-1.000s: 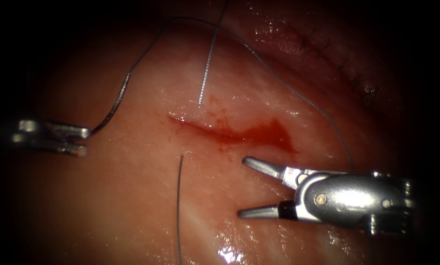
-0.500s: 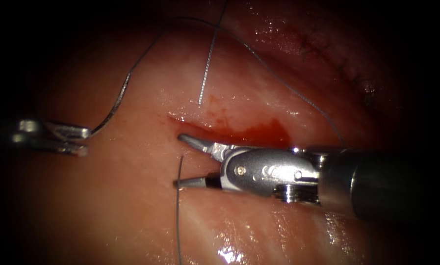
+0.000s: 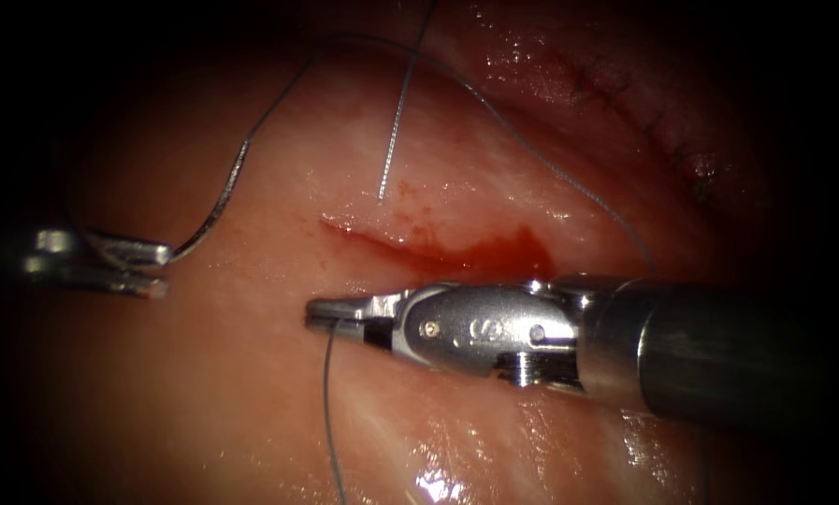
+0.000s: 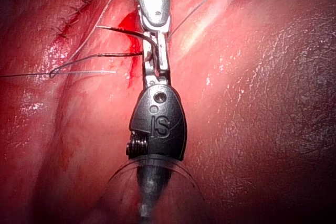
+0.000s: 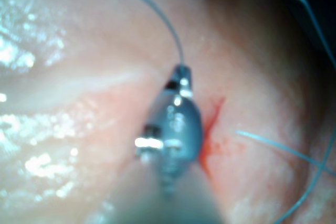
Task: Wound Closure
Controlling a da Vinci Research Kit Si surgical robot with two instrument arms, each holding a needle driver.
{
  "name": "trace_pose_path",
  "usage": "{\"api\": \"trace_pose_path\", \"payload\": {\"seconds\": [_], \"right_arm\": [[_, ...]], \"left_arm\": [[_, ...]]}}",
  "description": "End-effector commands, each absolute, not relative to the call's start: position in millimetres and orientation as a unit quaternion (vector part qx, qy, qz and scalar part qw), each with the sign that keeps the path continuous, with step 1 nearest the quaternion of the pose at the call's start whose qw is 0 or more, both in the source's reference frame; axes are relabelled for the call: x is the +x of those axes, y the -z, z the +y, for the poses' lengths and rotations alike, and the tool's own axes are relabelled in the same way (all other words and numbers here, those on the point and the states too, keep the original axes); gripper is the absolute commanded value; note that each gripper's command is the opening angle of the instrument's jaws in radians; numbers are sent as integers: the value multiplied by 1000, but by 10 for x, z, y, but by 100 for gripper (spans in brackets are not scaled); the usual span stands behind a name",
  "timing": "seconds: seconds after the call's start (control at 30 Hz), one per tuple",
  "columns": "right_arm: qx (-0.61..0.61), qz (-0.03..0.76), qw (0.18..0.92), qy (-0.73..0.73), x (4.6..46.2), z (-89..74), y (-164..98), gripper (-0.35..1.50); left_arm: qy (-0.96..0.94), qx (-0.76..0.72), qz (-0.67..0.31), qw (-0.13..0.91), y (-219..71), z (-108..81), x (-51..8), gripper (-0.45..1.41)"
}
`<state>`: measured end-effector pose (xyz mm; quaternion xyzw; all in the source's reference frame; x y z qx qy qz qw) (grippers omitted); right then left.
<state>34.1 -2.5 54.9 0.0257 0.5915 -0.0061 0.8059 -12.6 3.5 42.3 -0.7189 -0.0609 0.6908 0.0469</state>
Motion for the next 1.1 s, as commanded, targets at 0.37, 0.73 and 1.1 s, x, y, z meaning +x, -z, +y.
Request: {"api": "trace_pose_path", "payload": {"seconds": [0.37,0.73,1.1], "right_arm": [[13,624,781,24,349,-88,-479,-35],[20,638,768,51,363,-145,-436,-35],[-8,624,781,25,344,-148,-415,121]], "left_arm": [[-690,-719,-62,48,-430,29,-132,-45],[-691,-719,-61,48,-431,28,-133,-45],[-691,-719,-61,48,-433,29,-133,-45]]}}
